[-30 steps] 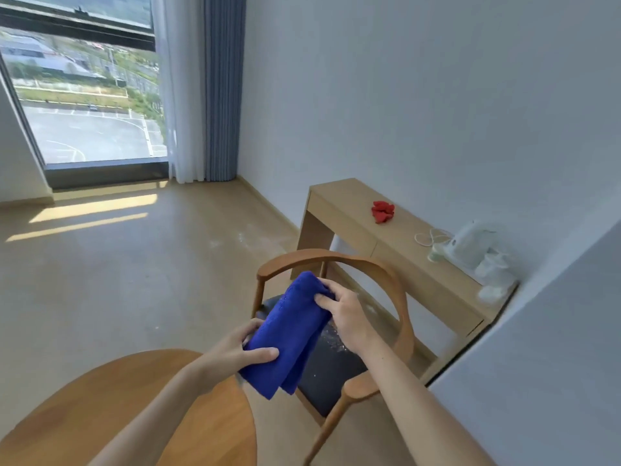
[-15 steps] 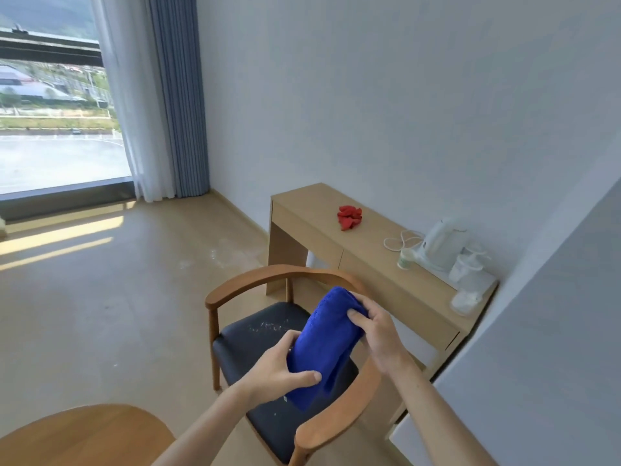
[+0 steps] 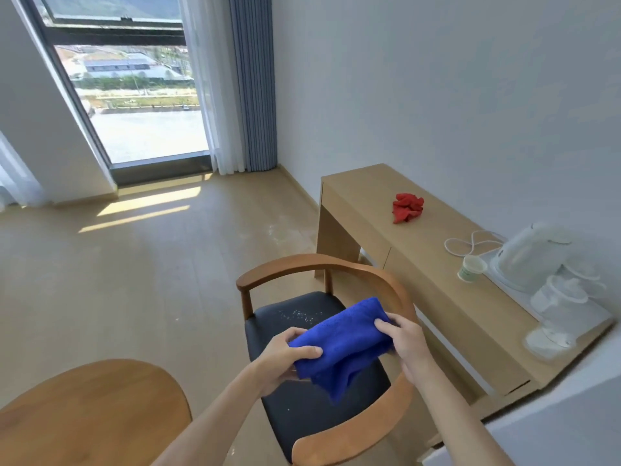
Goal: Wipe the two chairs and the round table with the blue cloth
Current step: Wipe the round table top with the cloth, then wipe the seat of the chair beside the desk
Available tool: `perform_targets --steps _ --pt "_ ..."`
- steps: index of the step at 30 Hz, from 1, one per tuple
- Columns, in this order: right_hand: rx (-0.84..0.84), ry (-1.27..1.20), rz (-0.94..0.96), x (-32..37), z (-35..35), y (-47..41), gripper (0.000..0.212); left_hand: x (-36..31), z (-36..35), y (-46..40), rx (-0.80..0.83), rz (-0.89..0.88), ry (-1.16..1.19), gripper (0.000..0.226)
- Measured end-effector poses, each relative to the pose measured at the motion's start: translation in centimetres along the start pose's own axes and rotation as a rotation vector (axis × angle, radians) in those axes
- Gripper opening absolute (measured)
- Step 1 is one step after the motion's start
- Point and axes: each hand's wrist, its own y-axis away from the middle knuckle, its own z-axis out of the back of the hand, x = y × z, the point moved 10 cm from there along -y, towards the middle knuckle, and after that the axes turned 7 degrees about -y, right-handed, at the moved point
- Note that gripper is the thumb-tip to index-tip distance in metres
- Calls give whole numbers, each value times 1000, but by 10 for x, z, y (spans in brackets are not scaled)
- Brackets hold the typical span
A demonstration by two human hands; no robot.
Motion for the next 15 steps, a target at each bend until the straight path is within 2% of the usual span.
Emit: perform_targets --steps 2,7,10,15 --pt "23 30 -55 -11 -9 -16 19 9 17 -10 -77 30 149 65" --pt "169 76 -192 -36 -48 -56 34 30 54 -46 -222 99 406 50" --pt "215 198 -226 -41 -64 -83 34 40 69 -76 -213 142 447 49" --pt "197 371 -269 -49 -76 -132 34 56 90 -128 -224 191 454 39"
